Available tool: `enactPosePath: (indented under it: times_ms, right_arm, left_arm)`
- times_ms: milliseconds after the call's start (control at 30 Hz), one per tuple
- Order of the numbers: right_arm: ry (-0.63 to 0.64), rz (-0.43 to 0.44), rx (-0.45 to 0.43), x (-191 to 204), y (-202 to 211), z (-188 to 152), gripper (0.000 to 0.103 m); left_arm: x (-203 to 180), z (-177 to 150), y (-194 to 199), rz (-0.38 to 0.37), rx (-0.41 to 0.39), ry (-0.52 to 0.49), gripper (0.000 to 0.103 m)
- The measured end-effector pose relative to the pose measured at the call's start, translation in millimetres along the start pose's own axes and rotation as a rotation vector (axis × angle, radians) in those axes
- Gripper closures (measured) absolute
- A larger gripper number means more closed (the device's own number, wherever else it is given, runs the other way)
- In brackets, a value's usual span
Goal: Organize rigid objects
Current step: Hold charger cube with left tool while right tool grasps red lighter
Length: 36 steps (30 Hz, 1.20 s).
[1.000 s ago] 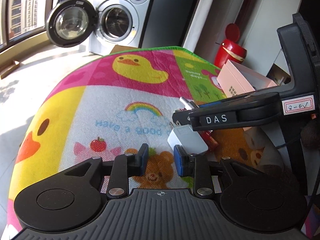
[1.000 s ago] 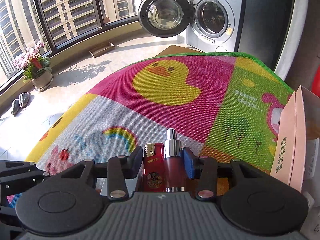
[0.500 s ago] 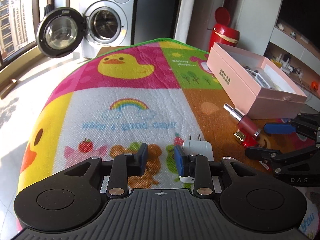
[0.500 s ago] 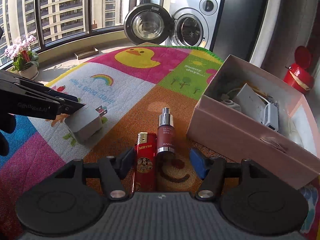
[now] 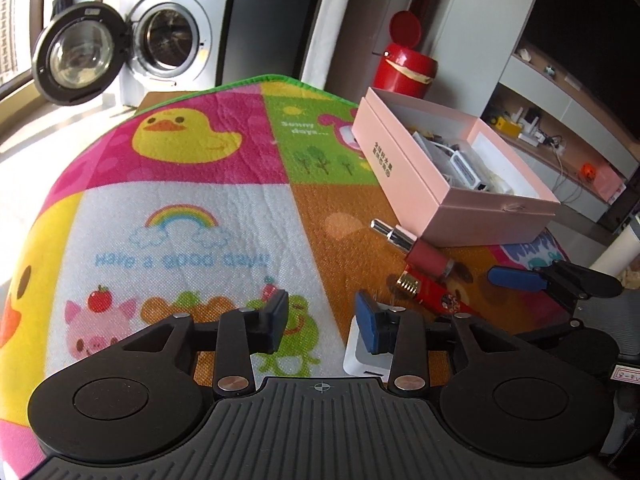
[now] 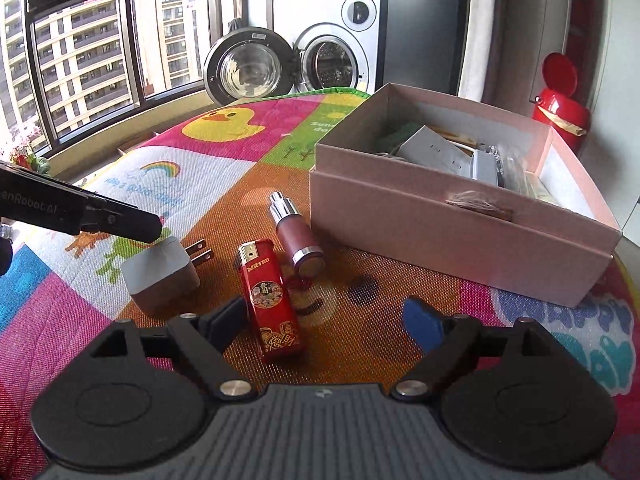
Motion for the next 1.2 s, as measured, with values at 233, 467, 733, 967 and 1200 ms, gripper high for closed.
enactPosePath:
  times_ms: [233,467,733,967,1200]
  right_arm:
    - [-0.004,-0.005,0.001,1,-2,0,0.017]
    - [-0.005,-0.007,0.001,1,-3,0,0.016]
    - [-0.010,0.001,0.007,1,-4,1,0.015]
    - [0.029,0.053,0.057,6,-6,-1,0.000]
    - [0.050,-0.030,0.043,-16,6,-6,0.012]
  left_arm:
    - [-41,-18,-14,-0.002,0.094,-0.173,0.061]
    - [-32,-18,-26,0.053,0.097,-0.161,0.061]
    - [-23,-10,-34,0.057,0.039,-0.116,0.063]
    - [-25,-20,-31,0.062,-0.044,-0.134,0.063]
    - [-21,-22,-23,0.018,-0.019,-0.117,0.063]
Point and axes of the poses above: each gripper's, at about its wrist camera, not at the fingertips, and y roughly against the way its jaws point, x to its left, z to its top, the point moved 7 cm from there along -y, roughly the way its jaws point, and after that the axes turned 11 degrees about -z, right-handed, at the moved point
